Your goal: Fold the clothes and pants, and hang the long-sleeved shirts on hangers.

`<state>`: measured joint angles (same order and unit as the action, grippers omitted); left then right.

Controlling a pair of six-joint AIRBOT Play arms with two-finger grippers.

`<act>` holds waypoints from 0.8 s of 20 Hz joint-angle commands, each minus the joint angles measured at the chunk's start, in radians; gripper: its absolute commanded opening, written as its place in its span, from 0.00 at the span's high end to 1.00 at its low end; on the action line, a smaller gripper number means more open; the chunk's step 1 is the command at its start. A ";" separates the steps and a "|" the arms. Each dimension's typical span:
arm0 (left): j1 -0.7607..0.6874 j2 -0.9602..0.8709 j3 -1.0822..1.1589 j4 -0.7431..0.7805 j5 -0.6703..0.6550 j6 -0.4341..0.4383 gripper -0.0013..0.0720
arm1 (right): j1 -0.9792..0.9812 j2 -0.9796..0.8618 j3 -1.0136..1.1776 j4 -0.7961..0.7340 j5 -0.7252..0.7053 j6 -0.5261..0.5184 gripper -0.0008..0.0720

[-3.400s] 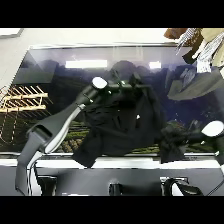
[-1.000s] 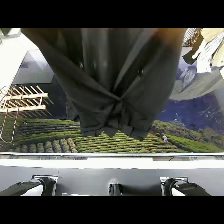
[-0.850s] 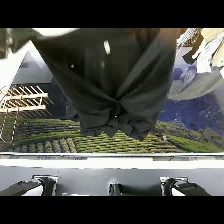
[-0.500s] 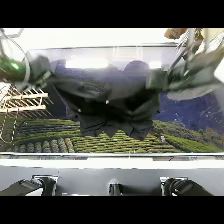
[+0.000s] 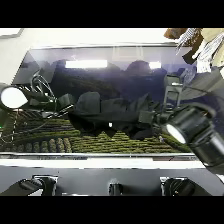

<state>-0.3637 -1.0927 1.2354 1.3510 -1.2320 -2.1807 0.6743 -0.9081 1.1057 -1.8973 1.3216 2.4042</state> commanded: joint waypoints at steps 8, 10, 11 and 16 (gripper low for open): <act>-0.002 -0.053 -0.085 -0.015 0.350 -0.050 0.96 | 0.005 -0.062 -0.039 -0.032 -0.351 0.081 0.96; 0.006 -0.053 -0.086 0.060 0.304 -0.130 0.96 | 0.005 -0.057 -0.030 -0.037 -0.224 0.049 0.96; 0.012 -0.053 -0.090 0.095 0.270 -0.158 0.96 | 0.005 -0.057 -0.030 -0.044 -0.150 0.038 0.96; 0.056 -0.061 -0.183 0.070 0.166 -0.154 0.96 | 0.005 -0.056 -0.114 -0.061 -0.113 0.068 0.96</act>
<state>-0.3260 -1.1492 1.0962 1.4235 -1.0111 -2.3157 0.6788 -0.9653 1.0309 -1.9518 1.1862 2.4554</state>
